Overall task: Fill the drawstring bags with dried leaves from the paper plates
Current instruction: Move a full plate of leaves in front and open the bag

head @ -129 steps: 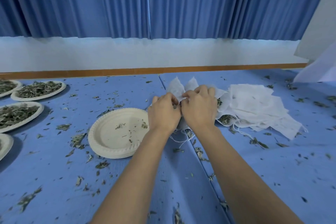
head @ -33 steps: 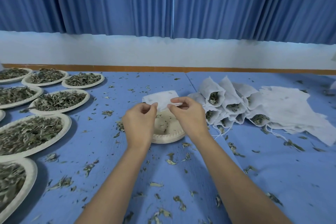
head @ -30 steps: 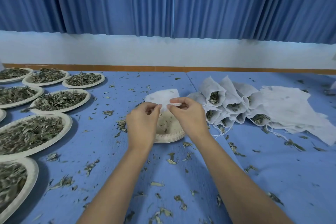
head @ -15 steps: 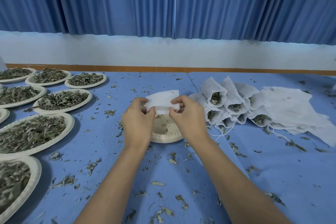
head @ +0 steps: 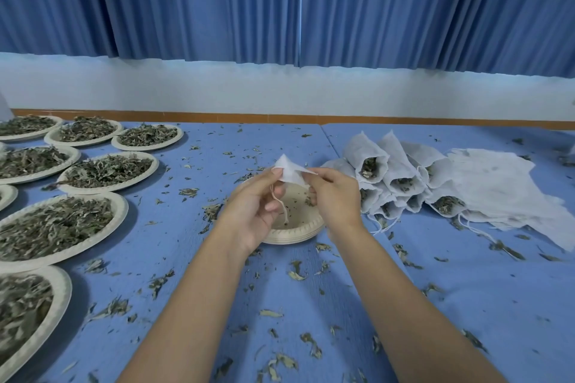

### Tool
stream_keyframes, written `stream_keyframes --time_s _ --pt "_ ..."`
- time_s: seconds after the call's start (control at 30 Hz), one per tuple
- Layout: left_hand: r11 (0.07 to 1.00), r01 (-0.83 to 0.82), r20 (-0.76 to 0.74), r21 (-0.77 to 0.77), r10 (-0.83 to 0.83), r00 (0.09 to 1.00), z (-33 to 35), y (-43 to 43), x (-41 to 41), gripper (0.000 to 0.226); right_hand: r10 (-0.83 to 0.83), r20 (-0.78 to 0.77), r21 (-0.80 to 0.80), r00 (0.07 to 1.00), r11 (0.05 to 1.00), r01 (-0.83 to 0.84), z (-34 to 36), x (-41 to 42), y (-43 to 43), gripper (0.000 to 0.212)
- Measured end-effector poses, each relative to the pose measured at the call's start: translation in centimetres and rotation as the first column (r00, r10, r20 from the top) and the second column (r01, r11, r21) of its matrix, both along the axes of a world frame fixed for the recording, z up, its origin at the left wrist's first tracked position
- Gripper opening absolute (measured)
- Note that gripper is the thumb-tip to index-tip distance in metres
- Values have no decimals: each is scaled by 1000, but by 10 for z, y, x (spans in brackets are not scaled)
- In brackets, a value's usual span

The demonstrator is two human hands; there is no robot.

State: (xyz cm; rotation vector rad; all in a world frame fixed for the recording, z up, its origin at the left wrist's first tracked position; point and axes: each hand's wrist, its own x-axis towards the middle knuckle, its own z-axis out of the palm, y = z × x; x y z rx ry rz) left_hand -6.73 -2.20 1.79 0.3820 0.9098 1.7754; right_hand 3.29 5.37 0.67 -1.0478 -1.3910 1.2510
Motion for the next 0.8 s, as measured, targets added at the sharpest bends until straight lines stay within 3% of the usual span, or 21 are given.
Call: stream_keyframes --time_s 0.07,0.13,0.23,0.37,0.43,0.53,0.63,0.73,0.8 --pt "996 91 77 22 -92 993 -1 -1 0 7 73 -261 -216 962 967 -132 11 0 -1 13" --pt "987 148 91 64 -153 984 -1 -1 -1 13 90 -528 -403 845 849 -343 23 2 1 18" --pt "980 171 93 98 -180 979 2 -1 -4 14 105 -676 -504 729 656 -562 30 5 1 25" --pt "996 47 196 75 -61 979 1 2 -12 20 359 -555 -483 750 595 -642 26 1 -6 22" --pt "1000 5 197 28 -10 980 -1 1 -14 23 400 -517 -471 757 606 -642 23 -2 -6 22" --pt "998 45 -33 -38 -46 998 -5 0 -14 15 345 -572 -437 744 640 -632 21 -2 -6 20" --pt "995 69 -290 -72 -87 953 -4 0 -14 3 337 -587 -373 736 694 -615 19 2 -3 17" --pt "985 -116 -560 -129 25 828 1 3 -11 12 376 -414 -278 829 815 -508 16 0 -4 19" --pt "954 -272 -647 -125 129 751 1 5 -5 14 357 -249 -193 900 892 -408 13 -5 -8 14"
